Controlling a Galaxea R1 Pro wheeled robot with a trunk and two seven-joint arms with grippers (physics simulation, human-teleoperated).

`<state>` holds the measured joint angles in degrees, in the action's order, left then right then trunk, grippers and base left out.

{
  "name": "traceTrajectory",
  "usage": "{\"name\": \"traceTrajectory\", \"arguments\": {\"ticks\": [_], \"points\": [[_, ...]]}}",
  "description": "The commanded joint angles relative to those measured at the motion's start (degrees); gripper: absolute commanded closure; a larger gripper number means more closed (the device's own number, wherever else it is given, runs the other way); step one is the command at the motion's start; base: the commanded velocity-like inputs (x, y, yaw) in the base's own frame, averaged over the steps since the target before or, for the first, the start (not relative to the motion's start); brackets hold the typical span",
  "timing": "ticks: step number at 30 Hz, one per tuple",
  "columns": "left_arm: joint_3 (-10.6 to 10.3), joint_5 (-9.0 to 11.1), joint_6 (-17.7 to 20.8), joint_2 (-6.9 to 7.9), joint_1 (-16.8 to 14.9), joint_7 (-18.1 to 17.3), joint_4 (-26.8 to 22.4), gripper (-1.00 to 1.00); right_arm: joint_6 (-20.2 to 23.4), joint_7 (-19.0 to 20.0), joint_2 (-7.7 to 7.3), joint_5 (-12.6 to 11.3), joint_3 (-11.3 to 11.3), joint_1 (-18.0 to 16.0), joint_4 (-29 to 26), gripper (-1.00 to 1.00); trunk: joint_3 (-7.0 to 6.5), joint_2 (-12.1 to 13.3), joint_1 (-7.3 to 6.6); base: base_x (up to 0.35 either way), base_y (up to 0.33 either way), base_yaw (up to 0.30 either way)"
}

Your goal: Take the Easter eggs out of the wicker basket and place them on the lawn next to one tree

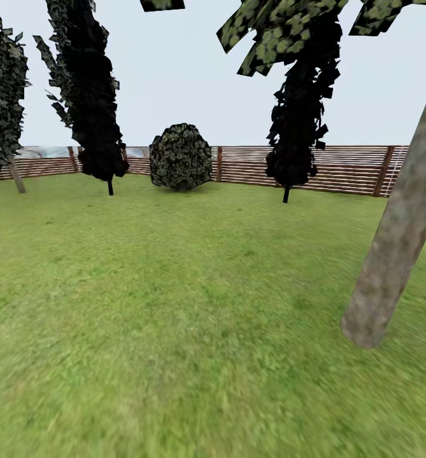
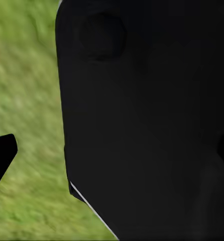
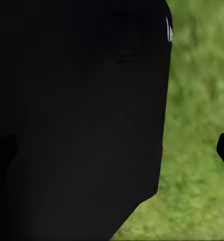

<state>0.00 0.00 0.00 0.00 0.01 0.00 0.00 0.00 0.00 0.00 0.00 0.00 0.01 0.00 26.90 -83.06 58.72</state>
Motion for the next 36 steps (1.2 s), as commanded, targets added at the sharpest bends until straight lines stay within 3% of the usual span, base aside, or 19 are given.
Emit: {"name": "traceTrajectory", "arguments": {"ticks": [1,5,8,13,21,26,27,31,36], "points": [[0.3,0.3,0.3,-0.33,0.2,-0.2,-0.3,-1.00,-0.3,-0.3,0.33,0.3,0.3,-0.3,-0.3,-1.00,0.03,0.0,0.00,0.000,0.000,0.000],[0.4,1.6,0.6,-1.62,0.2,-0.3,-1.3,-1.00,-1.6,-1.6,1.62,0.4,0.6,-1.7,-1.3,-1.00,0.03,0.0,0.00,0.000,0.000,0.000],[0.0,0.7,0.5,-2.58,0.2,-0.3,-1.5,-1.00,-0.6,-0.6,2.42,0.1,0.1,-2.4,-1.2,-1.00,0.03,0.0,0.00,0.000,0.000,0.000],[0.0,-0.9,0.5,-4.19,0.2,-0.2,-2.4,-1.00,-1.2,0.8,2.54,-0.1,0.0,-2.6,-1.7,-1.00,0.07,0.0,0.00,0.026,0.000,0.057],[0.3,1.1,0.5,-6.75,0.2,-0.4,-4.9,-1.00,-3.8,0.9,2.24,0.1,0.1,-2.6,-4.2,-1.00,0.30,0.0,0.00,0.010,0.000,0.248],[1.1,1.7,0.6,-6.67,0.2,-0.1,-4.8,-1.00,-5.4,0.8,2.12,0.1,0.1,-2.6,-5.4,-1.00,0.31,0.0,0.00,0.000,0.000,0.272],[1.4,1.9,0.6,-6.67,0.2,-0.1,-4.8,-1.00,-9.4,0.8,2.12,0.1,0.1,-2.6,-5.1,-1.00,0.31,0.0,0.00,0.000,0.000,0.274],[1.9,2.3,0.6,-6.54,0.2,0.2,-4.8,-1.00,-9.4,0.8,1.94,0.1,0.1,-2.6,-4.7,-1.00,0.31,0.0,0.00,0.000,0.000,0.274],[2.6,5.1,0.6,-5.71,0.2,0.2,-3.7,-1.00,-9.4,0.8,1.71,0.1,0.1,-2.6,-4.5,-1.00,0.31,0.0,0.00,0.000,0.000,0.274]]}}
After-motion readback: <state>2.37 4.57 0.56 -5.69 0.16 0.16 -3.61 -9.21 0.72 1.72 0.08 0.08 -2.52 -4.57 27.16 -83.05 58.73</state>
